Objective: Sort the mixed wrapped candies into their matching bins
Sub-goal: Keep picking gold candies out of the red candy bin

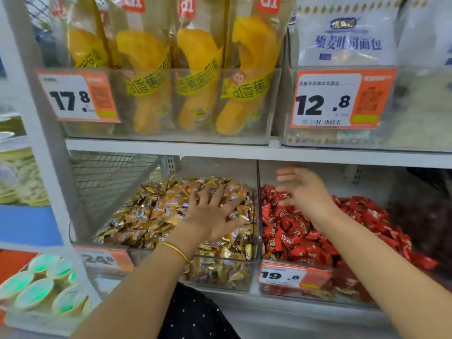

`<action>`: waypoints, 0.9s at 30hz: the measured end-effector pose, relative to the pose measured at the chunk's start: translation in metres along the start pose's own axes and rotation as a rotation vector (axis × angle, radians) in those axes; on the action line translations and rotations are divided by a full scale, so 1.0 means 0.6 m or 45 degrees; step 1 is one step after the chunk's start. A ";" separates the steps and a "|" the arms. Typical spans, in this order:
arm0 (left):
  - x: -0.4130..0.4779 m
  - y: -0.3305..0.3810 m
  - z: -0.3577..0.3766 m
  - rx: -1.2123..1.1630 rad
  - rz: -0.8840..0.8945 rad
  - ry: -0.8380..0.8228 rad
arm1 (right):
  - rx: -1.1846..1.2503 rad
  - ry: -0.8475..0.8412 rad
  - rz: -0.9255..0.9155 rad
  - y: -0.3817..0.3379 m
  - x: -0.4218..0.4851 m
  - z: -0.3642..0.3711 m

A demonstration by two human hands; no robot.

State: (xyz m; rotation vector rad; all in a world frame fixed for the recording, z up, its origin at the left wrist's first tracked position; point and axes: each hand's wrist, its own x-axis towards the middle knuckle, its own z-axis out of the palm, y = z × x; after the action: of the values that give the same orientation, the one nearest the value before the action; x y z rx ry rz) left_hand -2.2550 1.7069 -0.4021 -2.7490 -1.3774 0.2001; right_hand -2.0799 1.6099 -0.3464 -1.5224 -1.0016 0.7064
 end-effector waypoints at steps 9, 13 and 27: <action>-0.008 0.001 -0.060 -0.316 -0.199 0.227 | -0.206 0.020 0.090 0.064 -0.013 -0.144; -0.023 0.117 -0.117 -0.521 0.303 0.728 | -0.473 -0.276 0.100 0.080 -0.023 -0.185; 0.048 0.252 -0.036 -0.204 0.689 -0.325 | -1.440 -0.719 0.059 0.138 -0.015 -0.208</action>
State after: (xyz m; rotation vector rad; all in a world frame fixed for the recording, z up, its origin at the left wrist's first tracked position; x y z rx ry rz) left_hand -2.1151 1.6393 -0.3999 -3.2675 -0.6695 0.4982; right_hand -1.9586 1.5422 -0.4039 -2.3590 -2.0046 0.6306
